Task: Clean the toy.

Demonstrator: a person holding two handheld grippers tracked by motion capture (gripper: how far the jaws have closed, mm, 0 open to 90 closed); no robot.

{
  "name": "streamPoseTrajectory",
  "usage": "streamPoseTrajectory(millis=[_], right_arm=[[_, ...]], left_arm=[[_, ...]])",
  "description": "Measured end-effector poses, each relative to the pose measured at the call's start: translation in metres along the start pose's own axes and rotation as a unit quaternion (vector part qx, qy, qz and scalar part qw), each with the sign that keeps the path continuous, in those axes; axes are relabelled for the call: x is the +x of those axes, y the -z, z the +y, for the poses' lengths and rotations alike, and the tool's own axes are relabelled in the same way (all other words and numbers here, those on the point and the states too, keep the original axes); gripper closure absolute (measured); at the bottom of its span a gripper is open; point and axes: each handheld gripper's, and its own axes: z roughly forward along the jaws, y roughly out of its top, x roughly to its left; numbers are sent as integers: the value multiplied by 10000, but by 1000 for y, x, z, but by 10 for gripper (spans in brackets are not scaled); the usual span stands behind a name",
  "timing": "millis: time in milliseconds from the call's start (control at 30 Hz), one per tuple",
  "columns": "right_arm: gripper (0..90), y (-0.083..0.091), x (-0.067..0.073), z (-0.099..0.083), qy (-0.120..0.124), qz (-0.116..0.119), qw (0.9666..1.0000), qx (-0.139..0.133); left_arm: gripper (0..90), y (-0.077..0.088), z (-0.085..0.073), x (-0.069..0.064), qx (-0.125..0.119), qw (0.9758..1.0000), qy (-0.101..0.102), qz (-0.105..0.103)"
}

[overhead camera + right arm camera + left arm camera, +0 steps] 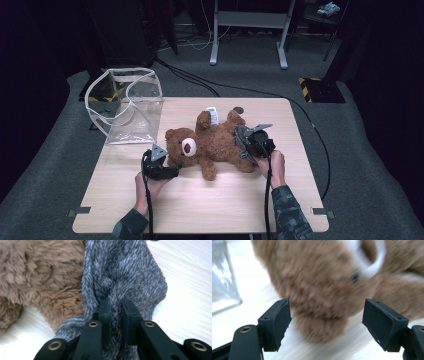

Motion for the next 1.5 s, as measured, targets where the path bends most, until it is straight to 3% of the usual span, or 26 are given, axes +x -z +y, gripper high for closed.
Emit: streamPoseTrajectory(millis=[67,100,167,200,267,333,500,533,600,733,767,833,967,1033,1067,1100,1133,1233,1267,1367,1400,1500], right_arm=[[793,1,1,-3,-30,69,10000,46],[794,1,1,-4,19,62,10000,30],[795,2,3,-6,9,90,9999,63],[795,2,3,-6,9,90,9999,63],[797,4,6,-10,0,163,9998,62],[798,6,6,-14,1,219,9998,43],[802,9,6,-24,-102,292,9995,40],[801,9,5,-26,-94,300,9995,36],[801,12,4,-28,-152,283,9994,90],[800,17,1,-28,-122,226,9996,98],[801,24,0,-23,-117,176,9998,-61],[801,27,0,-19,-69,159,9998,-129],[801,36,20,9,311,252,9986,-345],[801,35,26,16,435,280,9980,-356],[801,32,39,30,639,364,9964,-409],[801,32,39,30,639,364,9964,-409],[801,26,52,45,914,417,9941,-410],[800,20,62,56,1032,458,9928,-407],[801,14,71,68,1192,507,9905,-467],[802,8,78,77,1233,495,9905,-365],[806,1,78,80,1202,439,9916,-211],[810,-2,74,79,1102,420,9929,-181]], left_arm=[[282,-8,-4,4,150,9998,105,-120],[324,-11,-4,4,265,9996,17,-128],[400,-17,-5,4,290,9993,94,-195],[400,-20,-4,4,361,9991,-25,-232],[492,-25,-2,3,367,9989,-180,-243],[551,-29,-2,3,316,9988,-192,-311],[636,-35,-3,7,230,9982,-261,-488],[648,-39,-1,7,200,9977,-181,-617],[661,-42,1,8,162,9976,-75,-672],[660,-45,4,10,170,9972,-63,-724],[660,-46,3,10,167,9972,-44,-728],[656,-46,3,11,191,9971,-32,-739],[613,-47,1,12,254,9970,5,-728],[609,-47,1,12,287,9969,-15,-732],[602,-48,1,12,275,9970,11,-718],[602,-48,1,13,291,9968,27,-750],[605,-49,1,12,288,9968,38,-746],[612,-50,0,12,253,9967,78,-773],[629,-50,0,12,270,9967,51,-765],[653,-50,0,13,266,9967,71,-767],[704,-50,-1,14,279,9966,82,-774],[749,-50,-2,15,297,9962,105,-807]])
